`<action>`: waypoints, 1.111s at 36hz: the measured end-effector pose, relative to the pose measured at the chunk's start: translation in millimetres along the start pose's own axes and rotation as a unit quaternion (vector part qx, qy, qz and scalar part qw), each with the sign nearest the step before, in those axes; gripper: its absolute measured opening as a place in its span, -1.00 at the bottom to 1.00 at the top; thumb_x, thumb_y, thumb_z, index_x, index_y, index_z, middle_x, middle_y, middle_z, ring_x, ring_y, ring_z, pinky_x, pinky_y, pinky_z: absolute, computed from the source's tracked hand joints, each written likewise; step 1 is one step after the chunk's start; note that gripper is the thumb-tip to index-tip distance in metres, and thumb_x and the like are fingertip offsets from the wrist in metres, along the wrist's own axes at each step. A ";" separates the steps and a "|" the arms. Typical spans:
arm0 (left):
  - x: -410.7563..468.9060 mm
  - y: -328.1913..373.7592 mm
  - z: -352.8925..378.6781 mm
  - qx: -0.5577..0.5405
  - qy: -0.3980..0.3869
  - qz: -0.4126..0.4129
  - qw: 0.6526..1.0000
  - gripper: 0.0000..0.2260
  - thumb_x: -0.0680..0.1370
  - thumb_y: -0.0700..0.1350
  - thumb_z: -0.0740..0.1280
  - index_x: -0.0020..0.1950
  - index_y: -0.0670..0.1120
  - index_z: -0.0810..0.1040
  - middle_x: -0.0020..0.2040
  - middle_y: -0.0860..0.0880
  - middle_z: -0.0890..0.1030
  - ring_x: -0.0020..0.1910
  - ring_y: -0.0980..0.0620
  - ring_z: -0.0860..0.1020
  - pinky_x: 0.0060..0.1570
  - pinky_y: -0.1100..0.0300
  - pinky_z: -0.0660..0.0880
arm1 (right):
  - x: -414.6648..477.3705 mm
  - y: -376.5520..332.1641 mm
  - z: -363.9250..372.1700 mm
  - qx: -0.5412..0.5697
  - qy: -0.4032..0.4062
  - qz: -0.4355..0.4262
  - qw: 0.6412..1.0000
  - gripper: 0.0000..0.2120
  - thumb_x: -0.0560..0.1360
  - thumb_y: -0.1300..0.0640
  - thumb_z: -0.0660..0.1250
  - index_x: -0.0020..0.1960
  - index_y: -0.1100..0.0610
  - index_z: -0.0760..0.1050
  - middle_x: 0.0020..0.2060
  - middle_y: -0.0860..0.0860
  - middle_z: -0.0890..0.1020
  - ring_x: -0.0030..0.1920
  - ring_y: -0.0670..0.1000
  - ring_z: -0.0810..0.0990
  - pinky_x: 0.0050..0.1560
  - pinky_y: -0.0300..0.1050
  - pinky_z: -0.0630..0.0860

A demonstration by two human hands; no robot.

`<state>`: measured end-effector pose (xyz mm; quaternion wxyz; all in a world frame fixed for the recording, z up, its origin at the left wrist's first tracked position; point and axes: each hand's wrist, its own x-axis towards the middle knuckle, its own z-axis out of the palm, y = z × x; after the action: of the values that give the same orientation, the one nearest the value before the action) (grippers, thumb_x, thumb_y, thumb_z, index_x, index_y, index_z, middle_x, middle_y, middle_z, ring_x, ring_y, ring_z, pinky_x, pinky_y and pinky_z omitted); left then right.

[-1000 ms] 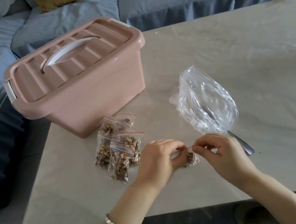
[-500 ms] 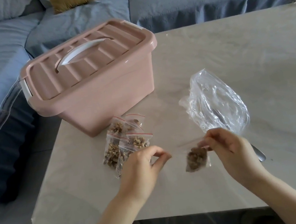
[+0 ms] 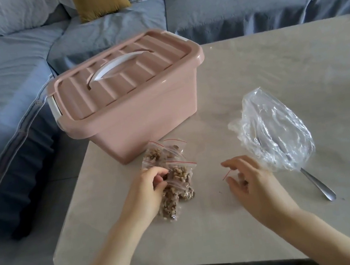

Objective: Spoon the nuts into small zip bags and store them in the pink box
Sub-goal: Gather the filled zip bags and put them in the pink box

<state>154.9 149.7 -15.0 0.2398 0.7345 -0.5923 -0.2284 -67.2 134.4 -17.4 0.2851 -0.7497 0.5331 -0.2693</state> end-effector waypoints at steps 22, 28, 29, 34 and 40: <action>-27.8 42.2 48.7 -0.276 0.018 0.103 0.956 -0.67 0.48 -0.37 0.34 -0.02 0.09 0.54 -0.07 -0.02 0.63 -0.03 0.12 0.62 0.04 0.22 0.53 | -7.9 16.7 3.0 0.179 0.005 0.022 0.984 -0.69 0.38 0.27 0.45 -0.23 -0.18 0.59 -0.15 -0.19 0.63 -0.21 -0.15 0.62 -0.17 -0.39 0.47; -21.9 41.2 63.7 -0.252 -0.074 0.086 0.961 -0.68 0.38 -0.20 0.48 0.08 0.08 0.58 0.00 0.11 0.63 -0.02 0.24 0.59 0.06 0.32 0.49 | -11.7 19.5 6.3 0.159 0.026 0.008 0.987 -0.65 0.37 0.29 0.45 -0.27 -0.19 0.56 -0.27 -0.11 0.65 -0.20 -0.17 0.60 -0.18 -0.45 0.44; -21.4 43.9 63.9 -0.283 -0.089 0.063 0.953 -0.73 0.39 -0.25 0.47 0.02 0.02 0.62 -0.07 0.10 0.66 -0.09 0.22 0.62 -0.01 0.32 0.50 | -12.1 19.3 6.2 0.150 0.032 -0.003 0.988 -0.68 0.37 0.30 0.45 -0.26 -0.14 0.58 -0.25 -0.12 0.64 -0.19 -0.19 0.60 -0.18 -0.46 0.43; -21.1 50.1 65.2 -0.399 -0.069 -0.011 0.914 -0.81 0.39 -0.39 0.42 -0.14 -0.12 0.68 -0.23 0.01 0.70 -0.22 0.09 0.65 -0.10 0.26 0.56 | -13.1 22.2 10.5 0.092 0.069 -0.045 0.992 -0.93 0.38 0.23 0.44 -0.18 0.08 0.63 -0.26 -0.15 0.63 -0.20 -0.20 0.58 -0.17 -0.47 0.42; -26.7 45.4 67.5 -0.164 0.058 0.159 0.972 -0.88 0.44 -0.16 0.41 -0.05 -0.10 0.69 -0.09 0.14 0.62 -0.06 0.27 0.55 -0.02 0.46 0.43 | -17.0 19.9 12.4 0.027 0.128 -0.099 0.986 -0.94 0.36 0.21 0.37 -0.21 0.16 0.62 -0.22 -0.10 0.63 -0.16 -0.13 0.58 -0.13 -0.34 0.49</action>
<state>73.4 161.9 -38.1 0.4239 0.5938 -0.6409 -0.2385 -76.2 146.9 -42.0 0.2068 -0.7499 0.4810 -0.4045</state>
